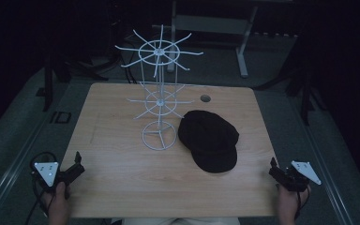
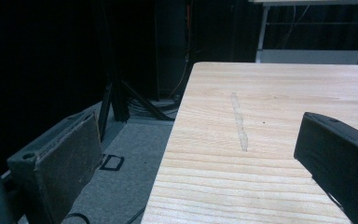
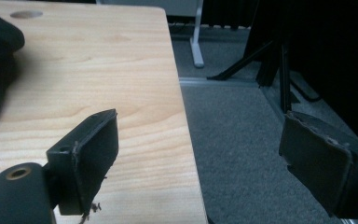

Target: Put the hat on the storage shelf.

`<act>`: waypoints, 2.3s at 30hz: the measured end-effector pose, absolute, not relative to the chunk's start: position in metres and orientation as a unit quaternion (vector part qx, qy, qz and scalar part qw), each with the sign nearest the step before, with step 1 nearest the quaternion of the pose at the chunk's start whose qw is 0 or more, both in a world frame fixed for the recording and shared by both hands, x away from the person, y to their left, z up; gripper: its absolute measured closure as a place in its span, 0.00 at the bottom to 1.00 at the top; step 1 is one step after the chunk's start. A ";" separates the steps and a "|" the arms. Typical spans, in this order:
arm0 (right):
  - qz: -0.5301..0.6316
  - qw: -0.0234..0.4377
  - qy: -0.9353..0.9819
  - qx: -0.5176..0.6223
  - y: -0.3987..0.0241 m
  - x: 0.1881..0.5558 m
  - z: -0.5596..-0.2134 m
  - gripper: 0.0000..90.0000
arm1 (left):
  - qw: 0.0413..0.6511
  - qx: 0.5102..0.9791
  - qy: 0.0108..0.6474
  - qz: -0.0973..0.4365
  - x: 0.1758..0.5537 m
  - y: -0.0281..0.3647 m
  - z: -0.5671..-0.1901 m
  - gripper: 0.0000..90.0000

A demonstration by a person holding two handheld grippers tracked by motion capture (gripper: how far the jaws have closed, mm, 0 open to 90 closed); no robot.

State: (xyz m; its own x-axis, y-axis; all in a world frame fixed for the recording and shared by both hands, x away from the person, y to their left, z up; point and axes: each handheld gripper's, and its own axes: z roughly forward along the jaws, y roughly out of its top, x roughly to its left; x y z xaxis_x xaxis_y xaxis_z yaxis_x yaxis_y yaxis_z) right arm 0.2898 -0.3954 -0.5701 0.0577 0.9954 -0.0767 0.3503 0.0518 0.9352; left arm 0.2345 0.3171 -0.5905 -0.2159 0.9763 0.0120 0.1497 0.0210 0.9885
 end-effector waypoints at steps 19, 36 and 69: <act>0.397 0.381 0.653 0.520 -0.377 0.309 -0.533 0.16 | 0.403 0.476 0.591 0.511 0.234 0.317 -0.590 0.01; 0.438 0.311 0.699 0.472 -0.332 0.341 -0.502 0.15 | 0.404 0.477 0.590 0.511 0.234 0.317 -0.591 0.01; 0.410 0.219 0.791 0.399 -0.216 0.417 -0.485 0.21 | 0.406 0.483 0.585 0.509 0.234 0.317 -0.591 0.01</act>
State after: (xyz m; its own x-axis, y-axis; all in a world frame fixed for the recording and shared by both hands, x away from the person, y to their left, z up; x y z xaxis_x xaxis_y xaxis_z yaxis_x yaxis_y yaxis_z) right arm 0.4166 -0.2160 -0.4854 -0.5861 0.8100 -0.0189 0.4519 0.3462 0.8221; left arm 0.2345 0.3174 -0.5905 -0.2030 0.9791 0.0161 0.1520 0.0153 0.9883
